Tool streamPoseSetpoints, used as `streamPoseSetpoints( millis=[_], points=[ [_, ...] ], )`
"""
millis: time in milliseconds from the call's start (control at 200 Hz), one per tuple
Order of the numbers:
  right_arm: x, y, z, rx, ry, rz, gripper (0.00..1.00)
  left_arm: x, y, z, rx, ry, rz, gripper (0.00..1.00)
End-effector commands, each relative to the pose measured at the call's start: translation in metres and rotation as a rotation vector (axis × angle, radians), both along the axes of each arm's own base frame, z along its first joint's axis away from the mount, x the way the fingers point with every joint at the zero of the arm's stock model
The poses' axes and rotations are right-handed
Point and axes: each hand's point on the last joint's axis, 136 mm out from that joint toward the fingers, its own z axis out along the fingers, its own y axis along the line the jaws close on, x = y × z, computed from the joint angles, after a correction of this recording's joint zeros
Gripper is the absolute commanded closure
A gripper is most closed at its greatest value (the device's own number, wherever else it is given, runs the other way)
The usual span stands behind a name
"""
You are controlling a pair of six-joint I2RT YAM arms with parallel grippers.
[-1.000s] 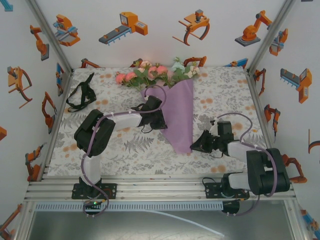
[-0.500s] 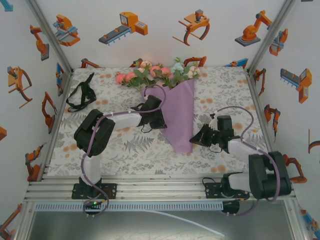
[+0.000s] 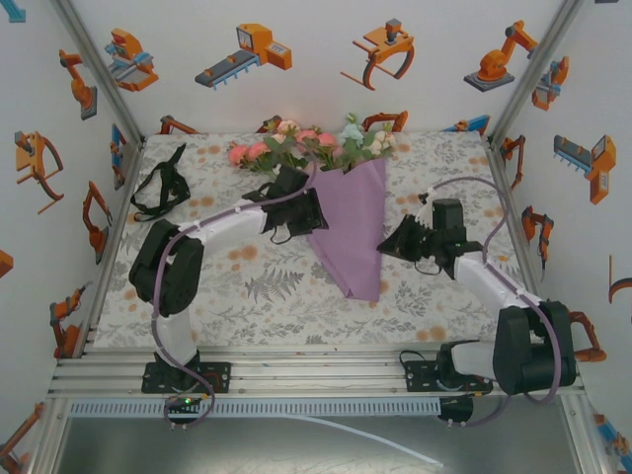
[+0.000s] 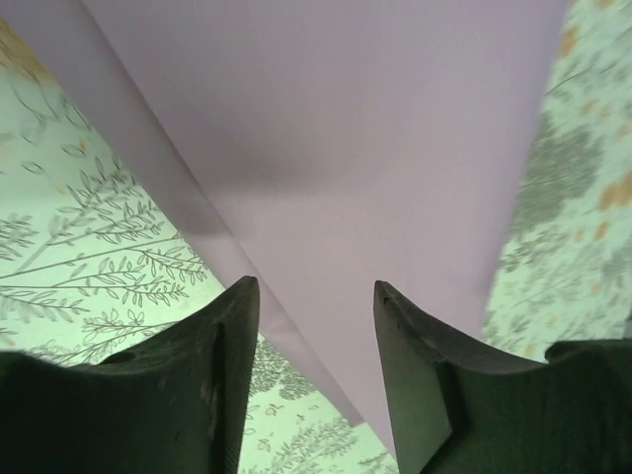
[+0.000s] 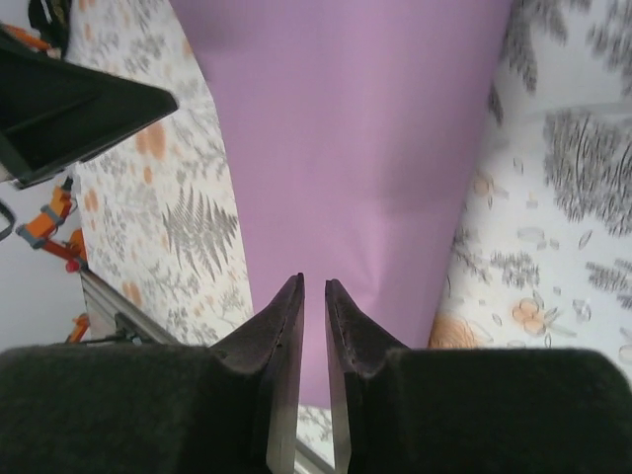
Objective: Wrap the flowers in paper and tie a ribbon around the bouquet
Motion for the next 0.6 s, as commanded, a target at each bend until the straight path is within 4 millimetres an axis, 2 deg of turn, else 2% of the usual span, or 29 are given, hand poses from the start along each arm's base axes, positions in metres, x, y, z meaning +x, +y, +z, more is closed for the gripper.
streamPoseSetpoints(
  millis=[0,165,285,345,446,541,596],
  points=[
    [0.011,-0.002,-0.008,-0.059,0.047,0.006,0.80,0.012,0.027,0.049,0.007,-0.058,0.049,0.48],
    [0.037,0.006,-0.005,-0.056,0.044,0.035,0.80,0.030,0.068,0.075,-0.021,-0.100,0.165,0.48],
    [0.050,0.011,0.001,-0.044,0.032,0.047,0.79,0.041,0.118,0.090,0.024,-0.156,0.295,0.47],
    [0.056,0.012,0.006,-0.045,0.019,0.049,0.78,0.048,0.156,0.092,0.086,-0.161,0.386,0.47],
    [0.063,0.012,0.018,-0.048,-0.009,0.043,0.75,0.063,0.234,0.089,0.226,-0.173,0.569,0.47],
    [0.070,0.010,0.032,-0.050,-0.047,0.025,0.71,0.085,0.310,0.075,0.394,-0.154,0.690,0.47],
    [0.072,0.010,0.041,-0.048,-0.068,0.019,0.68,0.101,0.339,0.062,0.483,-0.128,0.681,0.47]
  ],
)
